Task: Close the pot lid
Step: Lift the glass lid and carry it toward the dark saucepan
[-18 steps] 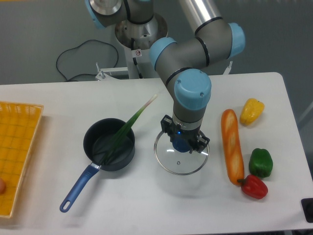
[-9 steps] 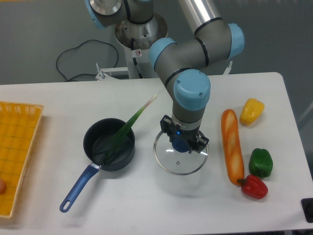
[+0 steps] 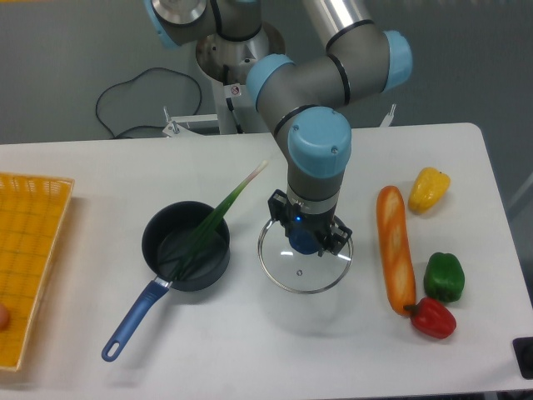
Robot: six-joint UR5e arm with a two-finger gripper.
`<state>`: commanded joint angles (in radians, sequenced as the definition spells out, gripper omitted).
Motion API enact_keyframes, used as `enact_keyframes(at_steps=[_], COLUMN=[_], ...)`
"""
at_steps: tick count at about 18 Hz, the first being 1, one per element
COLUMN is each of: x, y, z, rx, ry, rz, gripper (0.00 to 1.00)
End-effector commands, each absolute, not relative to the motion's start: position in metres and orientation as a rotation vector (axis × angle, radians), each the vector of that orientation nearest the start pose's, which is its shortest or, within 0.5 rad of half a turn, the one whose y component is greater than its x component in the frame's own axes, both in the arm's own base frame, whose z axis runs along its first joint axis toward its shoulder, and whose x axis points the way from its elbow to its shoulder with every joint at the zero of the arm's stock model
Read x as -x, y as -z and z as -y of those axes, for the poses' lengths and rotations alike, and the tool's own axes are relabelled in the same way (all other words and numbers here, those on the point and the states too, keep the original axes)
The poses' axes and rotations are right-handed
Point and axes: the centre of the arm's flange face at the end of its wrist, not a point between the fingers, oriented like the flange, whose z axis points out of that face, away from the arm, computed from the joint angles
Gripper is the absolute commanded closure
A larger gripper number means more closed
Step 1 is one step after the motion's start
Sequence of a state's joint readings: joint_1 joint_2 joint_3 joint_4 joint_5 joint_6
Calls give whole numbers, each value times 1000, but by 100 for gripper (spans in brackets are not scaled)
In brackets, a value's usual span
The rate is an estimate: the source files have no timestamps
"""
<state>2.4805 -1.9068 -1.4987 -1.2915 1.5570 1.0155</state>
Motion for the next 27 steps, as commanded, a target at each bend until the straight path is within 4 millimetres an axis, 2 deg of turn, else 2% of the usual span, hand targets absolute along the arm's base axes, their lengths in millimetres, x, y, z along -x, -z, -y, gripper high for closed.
enact_keyframes(at_steps=[5,13,16,19,24,27], x=[380,324,315,293,261,253], y=[-369,-355,-356,-358,-350,-345], z=[-496,-506,-505,-516,-530,-534], rx=[3149,3192,3195,3192,3230,3236], ry=[20,28,31,21,-11,-8], rz=[-194,-276,-272,-272,-295,-278], gripper=[61,59,59,59,59,59])
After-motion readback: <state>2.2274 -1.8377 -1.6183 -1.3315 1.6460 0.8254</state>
